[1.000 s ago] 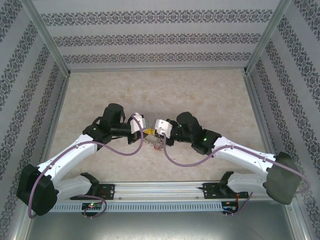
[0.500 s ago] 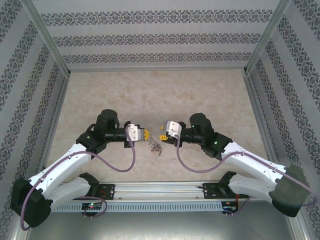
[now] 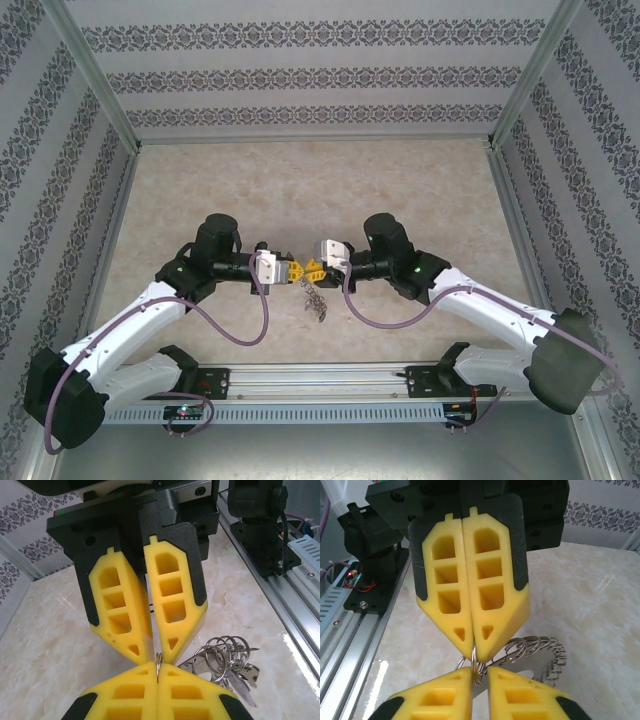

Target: Put the keys on the keyring

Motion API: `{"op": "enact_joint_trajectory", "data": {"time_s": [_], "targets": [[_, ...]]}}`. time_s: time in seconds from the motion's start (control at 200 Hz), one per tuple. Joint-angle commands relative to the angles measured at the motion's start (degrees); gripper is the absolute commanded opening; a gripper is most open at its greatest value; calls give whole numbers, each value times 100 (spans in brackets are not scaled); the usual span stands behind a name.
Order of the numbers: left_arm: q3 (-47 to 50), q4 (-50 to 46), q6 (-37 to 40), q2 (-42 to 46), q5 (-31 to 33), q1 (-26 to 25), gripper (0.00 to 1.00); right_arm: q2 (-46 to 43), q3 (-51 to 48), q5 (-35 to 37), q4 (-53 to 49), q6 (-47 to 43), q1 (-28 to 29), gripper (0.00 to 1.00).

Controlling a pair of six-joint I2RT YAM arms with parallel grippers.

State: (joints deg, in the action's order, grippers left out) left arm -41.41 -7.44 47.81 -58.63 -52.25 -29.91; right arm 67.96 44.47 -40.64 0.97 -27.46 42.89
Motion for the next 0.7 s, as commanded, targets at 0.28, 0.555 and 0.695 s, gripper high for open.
{"op": "enact_joint_trajectory", "data": {"time_s": [0.28, 0.555, 0.695], "targets": [[-149, 452, -401, -64, -63, -12, 13, -14, 147, 380, -117, -211, 118, 0], [-281, -513, -228, -306, 566, 21, 22, 244, 1035, 1504, -1835, -112, 231, 0], [-416, -507, -552, -550, 1127, 24, 22, 412, 1415, 1922, -2407, -186, 321, 0]]}}
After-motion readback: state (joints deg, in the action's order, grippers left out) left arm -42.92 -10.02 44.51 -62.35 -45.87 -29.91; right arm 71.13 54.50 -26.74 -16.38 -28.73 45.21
